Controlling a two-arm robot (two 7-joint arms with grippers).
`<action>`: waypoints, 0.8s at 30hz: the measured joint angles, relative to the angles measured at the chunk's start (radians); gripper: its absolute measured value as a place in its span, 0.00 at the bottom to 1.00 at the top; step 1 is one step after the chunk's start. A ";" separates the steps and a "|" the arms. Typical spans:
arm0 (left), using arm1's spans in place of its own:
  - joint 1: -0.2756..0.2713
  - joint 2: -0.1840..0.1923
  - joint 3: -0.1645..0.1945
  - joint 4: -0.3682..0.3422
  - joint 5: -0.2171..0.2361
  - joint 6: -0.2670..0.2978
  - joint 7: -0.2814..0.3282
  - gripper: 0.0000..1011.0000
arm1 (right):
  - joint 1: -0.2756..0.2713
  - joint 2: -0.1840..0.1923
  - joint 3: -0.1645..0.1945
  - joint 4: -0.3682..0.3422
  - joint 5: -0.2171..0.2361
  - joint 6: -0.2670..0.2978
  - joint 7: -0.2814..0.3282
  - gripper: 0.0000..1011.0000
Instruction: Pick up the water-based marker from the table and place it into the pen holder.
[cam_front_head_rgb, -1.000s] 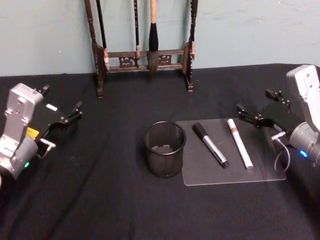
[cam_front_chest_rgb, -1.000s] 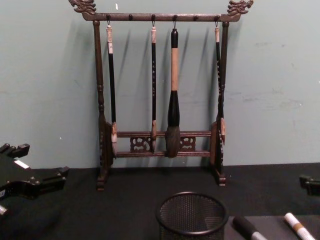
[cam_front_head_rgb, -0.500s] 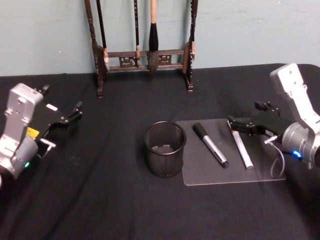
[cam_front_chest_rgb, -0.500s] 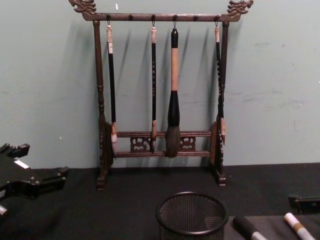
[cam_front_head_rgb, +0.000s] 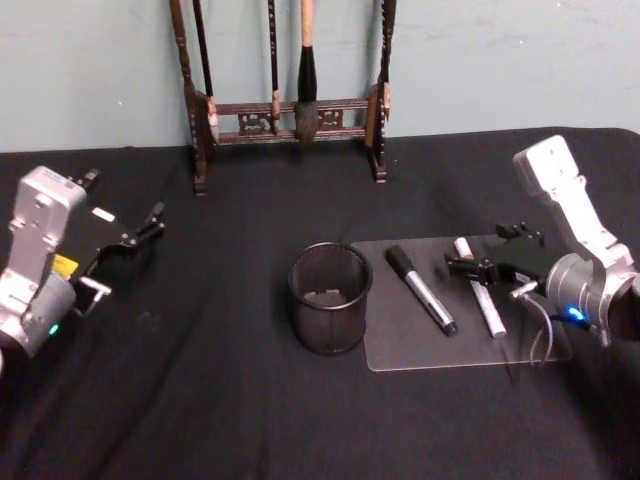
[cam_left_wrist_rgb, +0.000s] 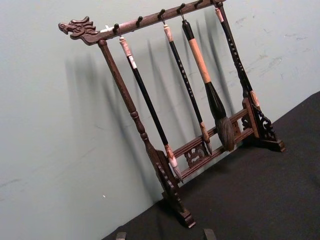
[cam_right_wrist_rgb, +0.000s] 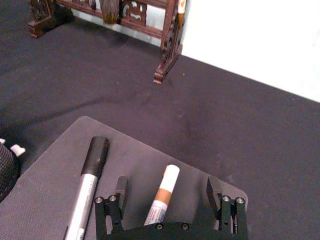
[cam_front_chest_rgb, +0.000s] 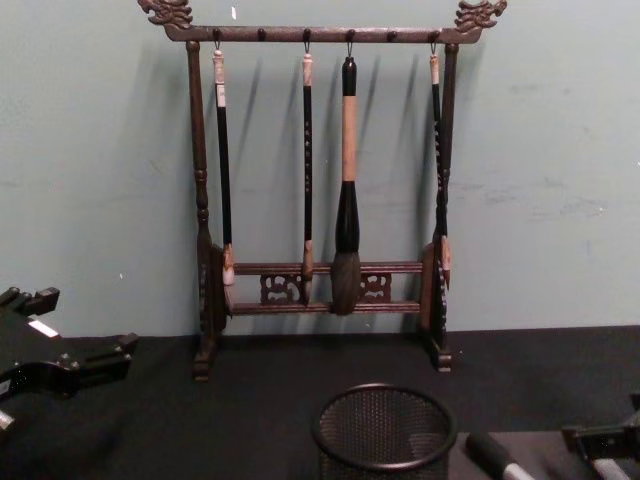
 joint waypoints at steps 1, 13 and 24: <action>0.000 0.000 0.000 0.000 0.000 0.000 0.000 0.99 | 0.000 -0.002 0.000 0.001 -0.001 0.003 0.000 0.99; 0.000 0.000 0.000 0.000 0.000 0.000 0.000 0.99 | -0.015 -0.037 0.034 0.010 -0.004 0.058 -0.006 0.99; 0.000 0.000 0.000 0.000 0.000 0.000 0.000 0.99 | -0.027 -0.059 0.052 0.012 -0.013 0.077 0.008 0.99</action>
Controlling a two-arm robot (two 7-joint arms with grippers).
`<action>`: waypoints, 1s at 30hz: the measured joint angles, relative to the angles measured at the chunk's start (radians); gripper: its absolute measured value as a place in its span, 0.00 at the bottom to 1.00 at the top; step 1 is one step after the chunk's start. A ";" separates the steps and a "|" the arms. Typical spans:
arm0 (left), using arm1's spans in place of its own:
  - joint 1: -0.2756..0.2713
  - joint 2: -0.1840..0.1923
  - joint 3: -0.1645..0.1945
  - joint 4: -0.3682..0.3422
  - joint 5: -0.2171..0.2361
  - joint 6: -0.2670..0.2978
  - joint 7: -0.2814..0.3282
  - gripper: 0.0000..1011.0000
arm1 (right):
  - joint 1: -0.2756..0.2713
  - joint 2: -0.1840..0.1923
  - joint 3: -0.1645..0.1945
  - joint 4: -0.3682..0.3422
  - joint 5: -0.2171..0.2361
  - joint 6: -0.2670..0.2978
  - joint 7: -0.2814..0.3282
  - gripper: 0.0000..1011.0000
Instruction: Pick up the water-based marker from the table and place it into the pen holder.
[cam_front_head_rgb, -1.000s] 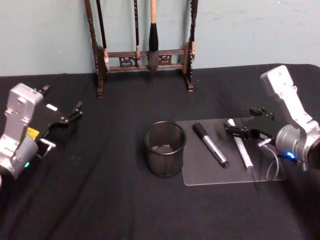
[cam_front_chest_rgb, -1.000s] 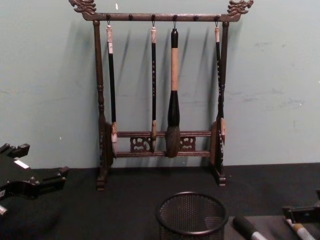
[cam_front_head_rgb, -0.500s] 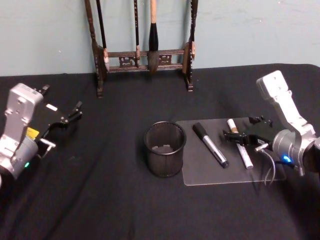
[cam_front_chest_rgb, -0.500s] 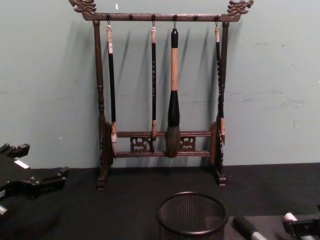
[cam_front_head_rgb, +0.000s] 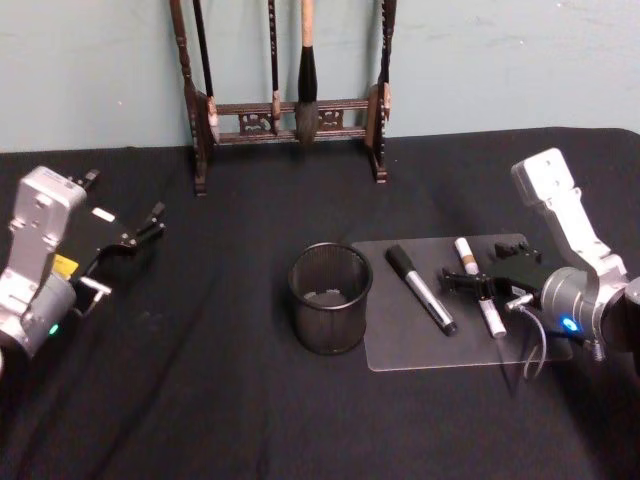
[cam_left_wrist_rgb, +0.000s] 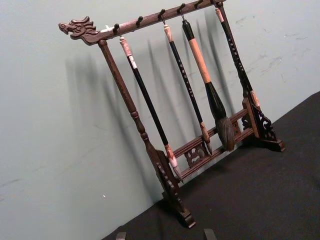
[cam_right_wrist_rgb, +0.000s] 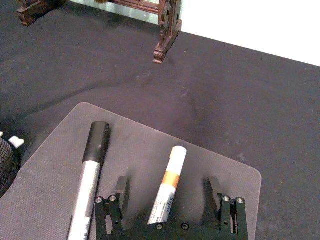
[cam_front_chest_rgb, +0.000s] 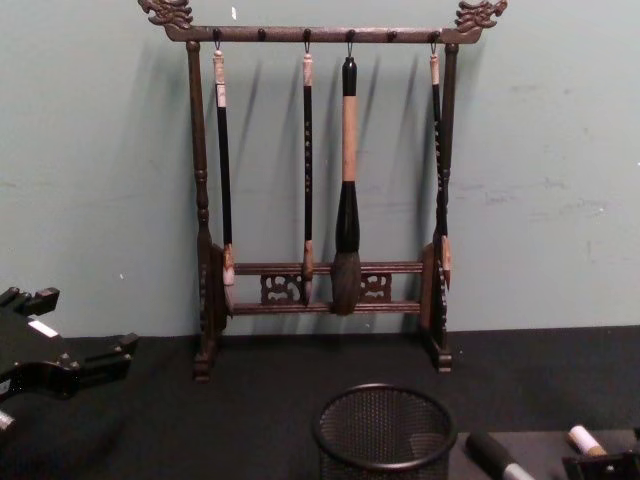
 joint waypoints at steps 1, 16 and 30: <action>0.000 0.000 0.000 0.000 0.000 0.000 0.000 0.99 | 0.000 0.000 0.000 0.000 0.000 0.000 0.000 0.99; 0.000 0.000 0.000 0.000 0.000 0.000 0.000 0.99 | -0.005 -0.024 0.013 0.010 -0.036 0.008 0.020 0.99; 0.000 0.000 0.000 0.000 0.000 0.000 0.000 0.99 | -0.017 -0.043 0.036 0.012 -0.061 0.015 0.036 0.99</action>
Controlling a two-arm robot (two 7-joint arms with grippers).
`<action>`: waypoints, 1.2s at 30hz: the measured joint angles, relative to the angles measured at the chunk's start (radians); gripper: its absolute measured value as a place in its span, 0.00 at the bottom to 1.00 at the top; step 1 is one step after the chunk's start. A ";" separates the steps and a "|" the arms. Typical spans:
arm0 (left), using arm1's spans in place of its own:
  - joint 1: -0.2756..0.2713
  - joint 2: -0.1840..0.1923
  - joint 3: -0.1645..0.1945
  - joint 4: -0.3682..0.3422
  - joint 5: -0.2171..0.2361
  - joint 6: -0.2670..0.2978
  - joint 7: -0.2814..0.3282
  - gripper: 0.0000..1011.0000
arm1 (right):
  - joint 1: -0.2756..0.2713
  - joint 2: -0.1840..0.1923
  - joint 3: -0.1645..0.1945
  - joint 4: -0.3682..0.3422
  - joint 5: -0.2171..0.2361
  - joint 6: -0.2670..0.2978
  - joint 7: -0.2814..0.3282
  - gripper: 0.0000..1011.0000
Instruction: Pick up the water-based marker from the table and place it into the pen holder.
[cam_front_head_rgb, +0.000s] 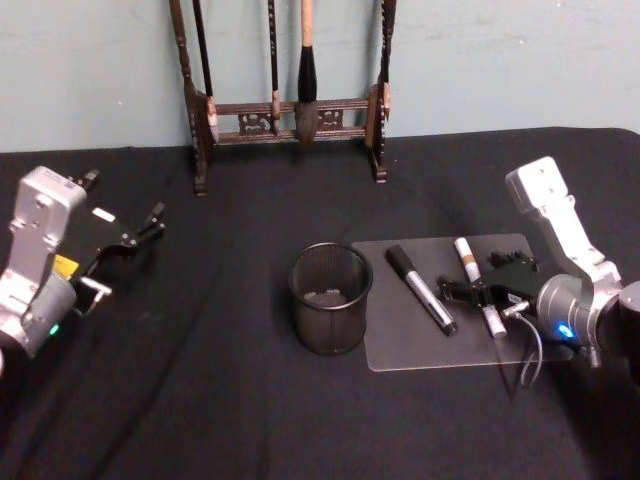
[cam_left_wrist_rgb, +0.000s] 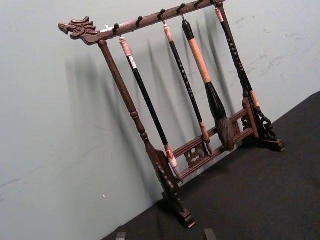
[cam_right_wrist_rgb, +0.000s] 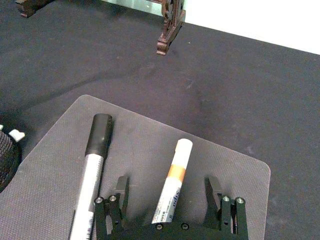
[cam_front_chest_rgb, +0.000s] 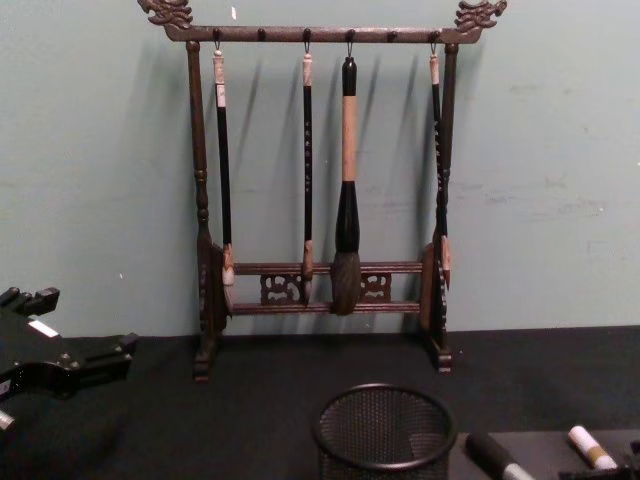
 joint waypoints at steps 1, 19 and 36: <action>0.000 0.000 0.000 0.000 0.000 0.000 0.000 0.99 | -0.001 -0.001 0.001 0.000 -0.001 0.000 0.001 0.99; 0.000 0.000 0.000 0.000 0.000 0.000 0.000 0.99 | -0.002 -0.001 0.001 -0.001 -0.007 -0.001 0.004 0.97; 0.000 0.000 0.000 0.000 0.000 0.000 0.000 0.99 | -0.001 0.000 0.000 -0.001 -0.004 -0.002 0.002 0.48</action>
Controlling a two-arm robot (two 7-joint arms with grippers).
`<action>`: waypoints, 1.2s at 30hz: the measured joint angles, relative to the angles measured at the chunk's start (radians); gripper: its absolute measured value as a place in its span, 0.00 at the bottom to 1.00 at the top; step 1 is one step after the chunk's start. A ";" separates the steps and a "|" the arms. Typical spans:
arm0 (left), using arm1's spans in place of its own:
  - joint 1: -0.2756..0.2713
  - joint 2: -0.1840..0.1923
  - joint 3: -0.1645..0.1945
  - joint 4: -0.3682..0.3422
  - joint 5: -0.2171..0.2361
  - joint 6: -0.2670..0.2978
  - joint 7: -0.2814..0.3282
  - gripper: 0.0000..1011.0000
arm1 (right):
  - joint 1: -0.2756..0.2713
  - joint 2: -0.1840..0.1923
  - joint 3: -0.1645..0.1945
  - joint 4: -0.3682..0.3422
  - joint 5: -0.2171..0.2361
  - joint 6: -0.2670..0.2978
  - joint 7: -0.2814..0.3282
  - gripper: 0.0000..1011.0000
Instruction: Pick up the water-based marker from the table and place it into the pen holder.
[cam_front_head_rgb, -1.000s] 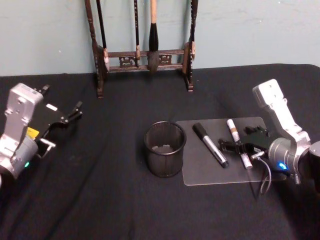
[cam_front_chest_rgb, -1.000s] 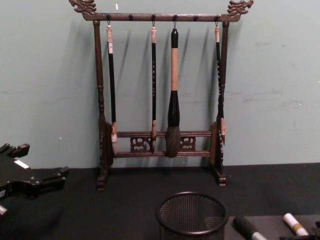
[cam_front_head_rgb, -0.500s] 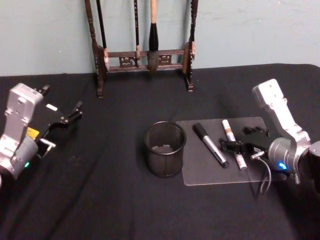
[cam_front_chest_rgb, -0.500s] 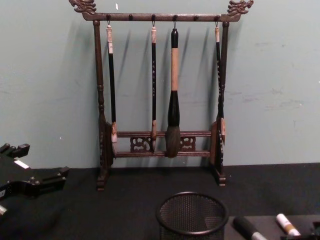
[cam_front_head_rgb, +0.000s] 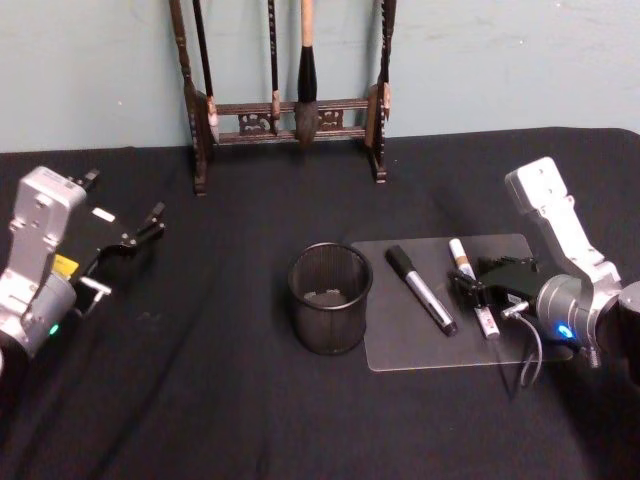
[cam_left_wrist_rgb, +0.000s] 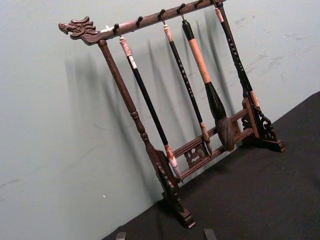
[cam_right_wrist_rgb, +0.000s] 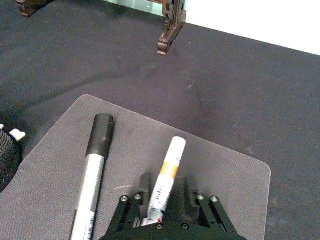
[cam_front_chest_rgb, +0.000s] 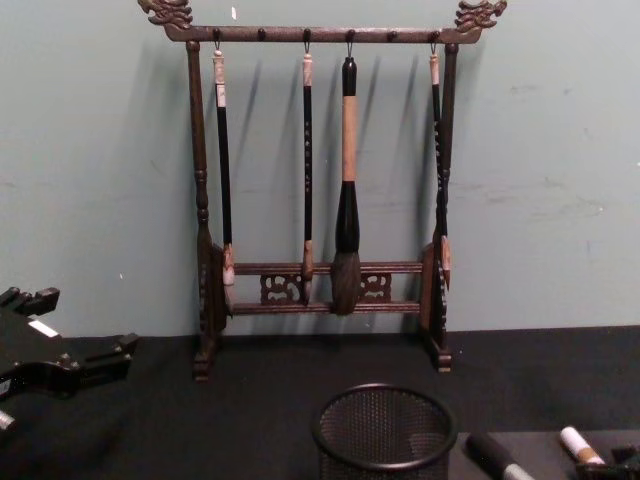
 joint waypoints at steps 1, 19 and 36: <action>0.000 0.000 0.000 0.000 0.000 0.000 0.000 0.99 | 0.000 0.000 0.000 0.000 0.000 0.000 0.000 0.44; 0.000 0.000 0.000 0.000 0.000 0.000 0.000 0.99 | 0.000 0.000 0.000 0.000 0.001 0.000 0.000 0.18; 0.000 0.000 0.000 0.000 0.000 0.000 0.000 0.99 | -0.009 0.001 0.024 -0.038 -0.009 -0.061 0.028 0.18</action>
